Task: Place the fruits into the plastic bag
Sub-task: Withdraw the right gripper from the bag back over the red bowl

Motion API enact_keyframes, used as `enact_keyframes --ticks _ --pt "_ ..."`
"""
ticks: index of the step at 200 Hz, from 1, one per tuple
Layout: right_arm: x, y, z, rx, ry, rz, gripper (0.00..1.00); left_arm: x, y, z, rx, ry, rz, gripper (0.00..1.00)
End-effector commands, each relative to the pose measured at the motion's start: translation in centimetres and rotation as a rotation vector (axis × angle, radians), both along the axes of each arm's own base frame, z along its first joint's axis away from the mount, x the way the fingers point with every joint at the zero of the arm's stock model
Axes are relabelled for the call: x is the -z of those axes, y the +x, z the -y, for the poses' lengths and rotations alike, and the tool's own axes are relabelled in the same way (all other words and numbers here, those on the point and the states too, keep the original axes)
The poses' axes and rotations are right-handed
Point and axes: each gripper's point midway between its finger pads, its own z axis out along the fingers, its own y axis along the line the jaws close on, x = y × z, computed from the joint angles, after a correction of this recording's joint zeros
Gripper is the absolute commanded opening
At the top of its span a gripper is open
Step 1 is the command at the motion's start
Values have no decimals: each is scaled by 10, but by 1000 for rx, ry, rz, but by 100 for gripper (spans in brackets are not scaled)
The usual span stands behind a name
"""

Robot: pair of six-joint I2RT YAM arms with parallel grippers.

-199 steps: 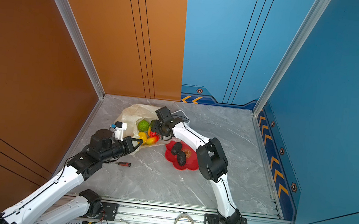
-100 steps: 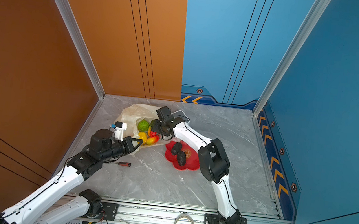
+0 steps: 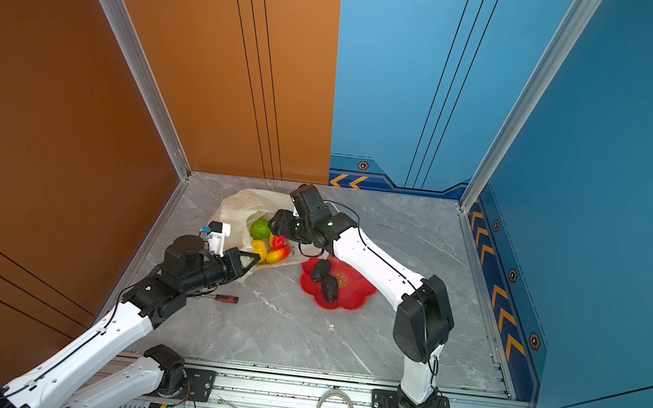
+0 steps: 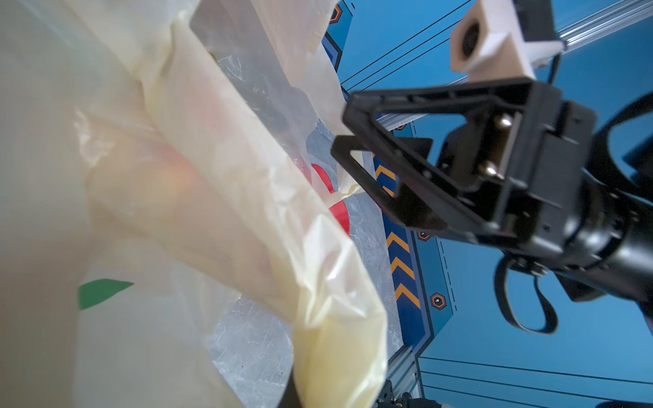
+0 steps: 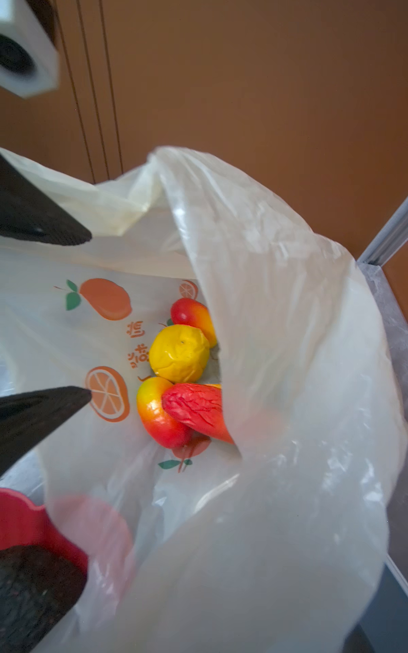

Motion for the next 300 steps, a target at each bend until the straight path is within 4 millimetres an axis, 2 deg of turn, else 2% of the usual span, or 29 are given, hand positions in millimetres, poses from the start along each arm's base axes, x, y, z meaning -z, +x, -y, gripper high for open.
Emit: enact_keyframes --ticks 1,24,52,68,73,92,116,128,132,135,184,208,241,267,300 --pt "-21 -36 19 -59 -17 12 63 -4 -2 5 19 -26 16 0" --pt "-40 -66 45 -53 -36 36 64 -2 -2 4 17 -27 10 0" --pt "-61 -98 87 -19 -65 86 73 -6 1 7 29 -41 24 0" --pt "-63 -111 114 17 -86 94 77 -11 3 9 38 -49 34 0" --pt "-64 -115 122 27 -87 95 81 -13 3 10 42 -51 38 0" --pt "-68 -130 149 62 -85 103 82 -16 4 11 45 -52 43 0" --pt "-61 -149 179 99 -96 98 83 -19 3 11 47 -53 47 0" --pt "-55 -158 193 115 -97 95 89 -21 3 12 51 -55 47 0" --pt "-52 -161 197 121 -98 92 98 -21 3 12 52 -55 45 0" --pt "-50 -164 200 122 -99 90 100 -21 3 12 52 -54 45 0" --pt "-12 -195 247 146 -225 48 100 -20 -4 8 45 -41 39 0" --pt "7 -203 258 135 -291 28 100 -16 -5 5 40 -17 28 0" --pt "25 -199 261 126 -373 20 100 -7 -7 6 30 -9 8 0" --pt "36 -188 254 112 -420 24 100 4 -7 4 15 8 -15 0" --pt "49 -169 232 81 -460 13 100 9 -8 1 4 29 -32 0"
